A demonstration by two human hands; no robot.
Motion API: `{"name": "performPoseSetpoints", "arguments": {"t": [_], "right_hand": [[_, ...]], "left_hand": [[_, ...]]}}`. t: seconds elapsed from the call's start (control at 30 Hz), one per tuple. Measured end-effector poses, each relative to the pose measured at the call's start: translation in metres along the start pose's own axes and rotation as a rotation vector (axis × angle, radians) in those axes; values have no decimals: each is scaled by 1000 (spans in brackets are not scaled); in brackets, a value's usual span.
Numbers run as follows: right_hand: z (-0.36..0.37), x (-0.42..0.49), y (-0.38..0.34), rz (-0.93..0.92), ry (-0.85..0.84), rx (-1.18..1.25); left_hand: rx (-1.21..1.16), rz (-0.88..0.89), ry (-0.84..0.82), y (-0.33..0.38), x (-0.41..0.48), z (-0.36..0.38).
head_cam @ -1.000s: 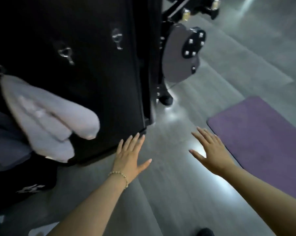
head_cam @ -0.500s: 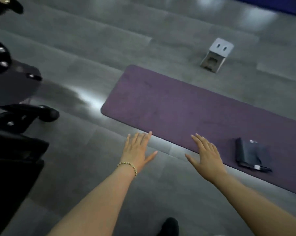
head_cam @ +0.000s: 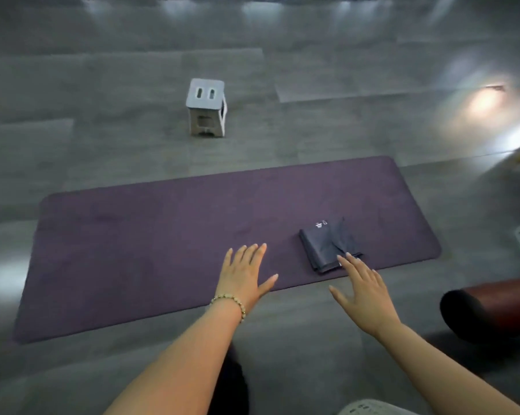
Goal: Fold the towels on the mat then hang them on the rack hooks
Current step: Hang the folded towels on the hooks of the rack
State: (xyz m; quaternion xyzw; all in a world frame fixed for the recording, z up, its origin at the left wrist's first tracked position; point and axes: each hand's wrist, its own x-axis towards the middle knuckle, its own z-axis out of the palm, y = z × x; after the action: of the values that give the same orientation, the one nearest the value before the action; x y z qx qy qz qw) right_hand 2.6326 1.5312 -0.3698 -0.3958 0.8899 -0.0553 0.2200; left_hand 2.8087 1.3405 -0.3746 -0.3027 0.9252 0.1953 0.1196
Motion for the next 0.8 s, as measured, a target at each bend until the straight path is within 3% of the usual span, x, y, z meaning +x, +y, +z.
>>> {"name": "performPoseSetpoints", "arguments": {"t": [0.3, 0.57, 0.8], "right_hand": [[28, 109, 77, 194, 77, 38], [155, 226, 166, 253, 35, 119], [282, 308, 241, 256, -43, 66]], "left_hand": [[273, 246, -62, 7, 165, 43], [115, 151, -74, 18, 296, 201], [-269, 38, -105, 8, 395, 357]]}}
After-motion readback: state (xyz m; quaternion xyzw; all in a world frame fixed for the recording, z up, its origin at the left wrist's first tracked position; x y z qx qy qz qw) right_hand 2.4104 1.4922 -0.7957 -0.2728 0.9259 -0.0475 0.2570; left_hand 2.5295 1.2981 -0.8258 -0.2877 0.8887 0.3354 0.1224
